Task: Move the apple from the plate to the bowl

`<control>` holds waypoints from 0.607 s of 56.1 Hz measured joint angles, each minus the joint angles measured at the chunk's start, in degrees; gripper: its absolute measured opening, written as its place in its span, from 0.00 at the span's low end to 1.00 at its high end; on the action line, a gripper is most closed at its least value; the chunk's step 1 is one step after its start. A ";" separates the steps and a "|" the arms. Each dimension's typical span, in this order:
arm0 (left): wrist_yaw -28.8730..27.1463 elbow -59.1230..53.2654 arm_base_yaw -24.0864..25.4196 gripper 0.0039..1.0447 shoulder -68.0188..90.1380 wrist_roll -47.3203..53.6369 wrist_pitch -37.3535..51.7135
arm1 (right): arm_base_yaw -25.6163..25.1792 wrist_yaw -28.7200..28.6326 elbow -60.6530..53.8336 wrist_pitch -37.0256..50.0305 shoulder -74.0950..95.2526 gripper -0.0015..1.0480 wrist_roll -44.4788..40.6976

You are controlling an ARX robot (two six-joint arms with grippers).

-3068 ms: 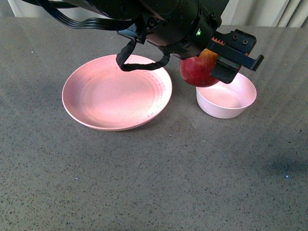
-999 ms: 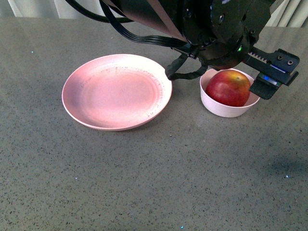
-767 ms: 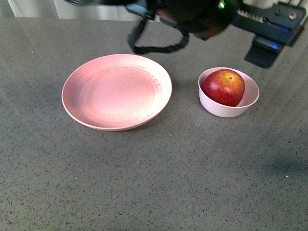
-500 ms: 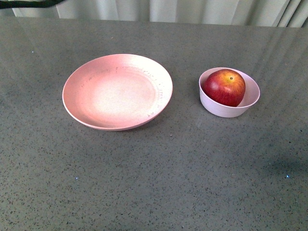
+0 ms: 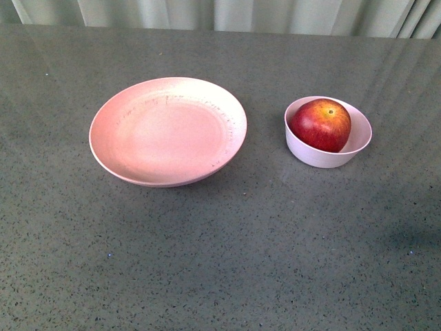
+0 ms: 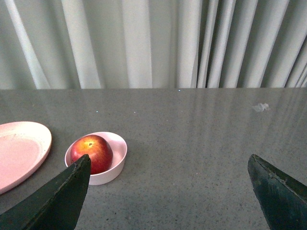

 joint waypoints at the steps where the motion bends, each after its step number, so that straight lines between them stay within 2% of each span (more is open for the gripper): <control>1: 0.57 -1.01 0.37 0.01 -1.18 0.07 0.00 | 0.00 0.00 0.00 0.00 0.00 0.91 0.02; 24: 5.22 -11.65 5.29 0.01 -17.14 0.13 -5.42 | 0.00 -0.02 0.00 0.00 0.00 0.91 0.02; 27: 8.57 -12.59 7.85 0.01 -19.56 0.15 -6.91 | 0.00 -0.02 0.00 0.00 0.00 0.91 0.02; 29: 8.76 -13.31 9.07 0.01 -21.49 0.15 -8.15 | 0.00 -0.02 0.00 0.00 0.00 0.91 0.02; 34: 8.90 -15.58 9.62 0.01 -22.38 0.17 -5.90 | 0.00 -0.02 0.00 0.00 0.00 0.91 0.02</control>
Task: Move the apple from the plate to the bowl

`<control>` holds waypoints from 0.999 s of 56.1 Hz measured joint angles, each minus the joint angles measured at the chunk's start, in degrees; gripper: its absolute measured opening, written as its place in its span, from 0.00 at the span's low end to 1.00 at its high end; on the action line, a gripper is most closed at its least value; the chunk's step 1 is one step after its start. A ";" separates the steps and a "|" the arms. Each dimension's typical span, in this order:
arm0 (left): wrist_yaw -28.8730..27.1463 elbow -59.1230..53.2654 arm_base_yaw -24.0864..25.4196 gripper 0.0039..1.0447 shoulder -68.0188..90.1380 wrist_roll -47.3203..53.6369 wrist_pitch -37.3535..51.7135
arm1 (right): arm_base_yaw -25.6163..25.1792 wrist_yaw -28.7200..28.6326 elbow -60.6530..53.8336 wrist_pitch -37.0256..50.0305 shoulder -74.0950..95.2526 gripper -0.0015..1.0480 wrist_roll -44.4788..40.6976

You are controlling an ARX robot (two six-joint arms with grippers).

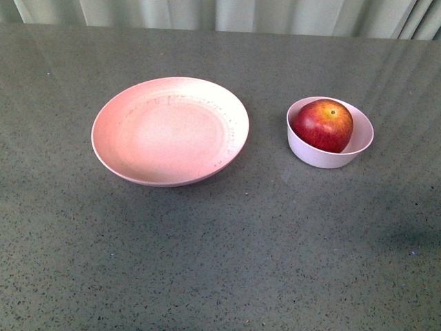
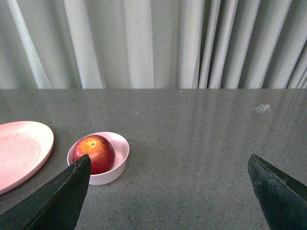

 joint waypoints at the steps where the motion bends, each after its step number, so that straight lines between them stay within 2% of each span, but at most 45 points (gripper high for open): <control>1: 0.20 -0.39 0.00 0.01 -0.44 -0.02 -0.35 | 0.00 -0.04 0.00 0.00 0.00 0.91 -0.02; 29: 0.33 -1.90 0.00 0.01 -19.82 0.00 -17.70 | 0.00 0.00 0.00 0.00 0.00 0.91 -0.02; 56: 0.33 -1.92 0.00 0.01 -33.46 0.00 -30.88 | 0.00 0.00 0.00 0.00 0.00 0.91 -0.02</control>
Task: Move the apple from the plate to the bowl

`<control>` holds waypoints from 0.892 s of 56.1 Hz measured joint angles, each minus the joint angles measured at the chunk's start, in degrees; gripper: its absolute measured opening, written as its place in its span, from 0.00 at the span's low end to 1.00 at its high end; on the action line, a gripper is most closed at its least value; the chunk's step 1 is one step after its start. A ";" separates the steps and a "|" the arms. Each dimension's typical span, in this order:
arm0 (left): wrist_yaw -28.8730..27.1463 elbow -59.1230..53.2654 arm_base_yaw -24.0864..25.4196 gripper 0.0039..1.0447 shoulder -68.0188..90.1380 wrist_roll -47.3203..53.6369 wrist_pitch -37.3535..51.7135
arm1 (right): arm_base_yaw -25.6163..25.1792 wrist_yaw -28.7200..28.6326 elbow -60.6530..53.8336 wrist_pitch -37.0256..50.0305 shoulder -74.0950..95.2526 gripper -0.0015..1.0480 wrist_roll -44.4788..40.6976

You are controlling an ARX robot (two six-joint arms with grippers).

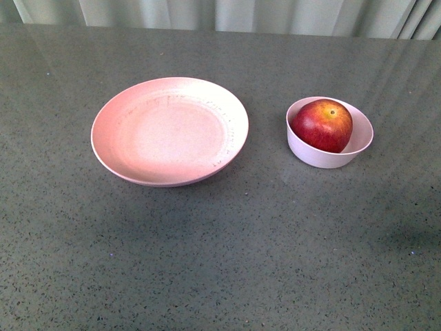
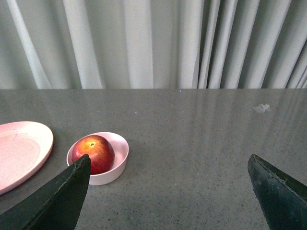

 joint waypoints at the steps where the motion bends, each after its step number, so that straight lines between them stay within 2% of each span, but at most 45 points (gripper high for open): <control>1: 0.00 0.00 0.00 0.01 -0.37 -0.02 -0.35 | 0.00 0.00 0.00 0.00 0.00 0.91 0.00; 19: 0.00 0.00 0.02 0.01 -5.88 -0.02 -5.86 | 0.00 0.00 0.00 0.00 0.00 0.91 0.02; 25: 0.00 0.02 0.02 0.01 -13.49 -0.02 -15.12 | 0.00 0.00 0.00 0.00 0.00 0.91 0.02; 46: 0.00 0.02 0.07 0.01 -14.88 0.00 -15.82 | 0.00 0.00 0.00 -0.02 0.00 0.91 0.02; 47: 0.00 0.02 0.07 0.02 -14.88 -0.02 -15.80 | 0.00 0.00 0.00 -0.02 0.00 0.91 0.02; 50: 0.00 0.02 0.07 0.11 -14.88 -0.02 -15.82 | 0.00 0.00 0.00 -0.02 0.00 0.91 0.02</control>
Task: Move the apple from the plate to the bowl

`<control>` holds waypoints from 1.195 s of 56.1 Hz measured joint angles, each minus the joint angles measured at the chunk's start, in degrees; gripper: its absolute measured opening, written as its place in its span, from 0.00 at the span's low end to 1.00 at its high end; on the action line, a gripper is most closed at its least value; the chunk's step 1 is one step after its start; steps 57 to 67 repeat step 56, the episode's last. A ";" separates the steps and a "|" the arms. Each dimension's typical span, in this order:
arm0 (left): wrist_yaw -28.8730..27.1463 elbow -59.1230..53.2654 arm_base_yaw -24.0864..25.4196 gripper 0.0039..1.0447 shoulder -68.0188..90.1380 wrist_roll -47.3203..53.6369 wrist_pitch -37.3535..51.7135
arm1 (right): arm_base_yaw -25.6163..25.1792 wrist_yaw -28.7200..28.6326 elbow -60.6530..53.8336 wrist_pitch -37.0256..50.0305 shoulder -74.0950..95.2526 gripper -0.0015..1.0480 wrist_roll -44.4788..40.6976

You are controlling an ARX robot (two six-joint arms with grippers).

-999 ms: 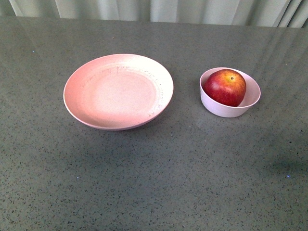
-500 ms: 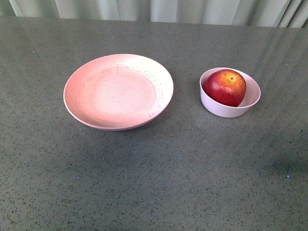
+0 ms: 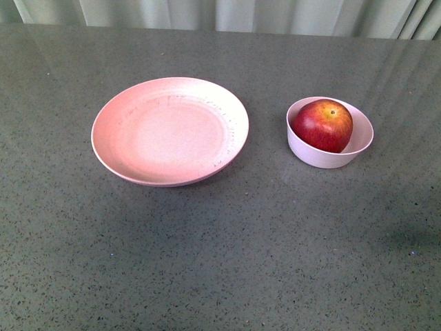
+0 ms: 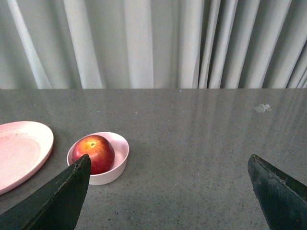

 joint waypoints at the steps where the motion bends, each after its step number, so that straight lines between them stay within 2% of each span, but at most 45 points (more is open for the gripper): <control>1: -0.02 0.00 0.00 0.16 0.00 0.00 0.02 | 0.00 0.00 0.00 0.00 0.00 0.91 -0.02; 13: 0.00 0.00 0.00 0.55 0.00 0.00 0.02 | 0.00 0.00 0.00 0.00 0.00 0.91 0.00; 18: 0.00 0.00 0.00 0.75 0.00 0.00 0.02 | 0.00 0.00 0.00 0.00 0.00 0.91 0.00; 24: 0.00 0.00 0.00 0.93 0.00 0.09 0.00 | 0.00 0.00 0.00 0.00 0.00 0.91 -0.02; 27: 0.00 0.00 0.00 0.91 0.00 0.04 0.02 | 0.00 0.00 0.00 0.00 0.00 0.91 0.00; 67: 0.00 0.00 0.00 0.92 0.00 0.04 0.02 | 0.00 0.00 0.00 0.00 0.00 0.91 0.00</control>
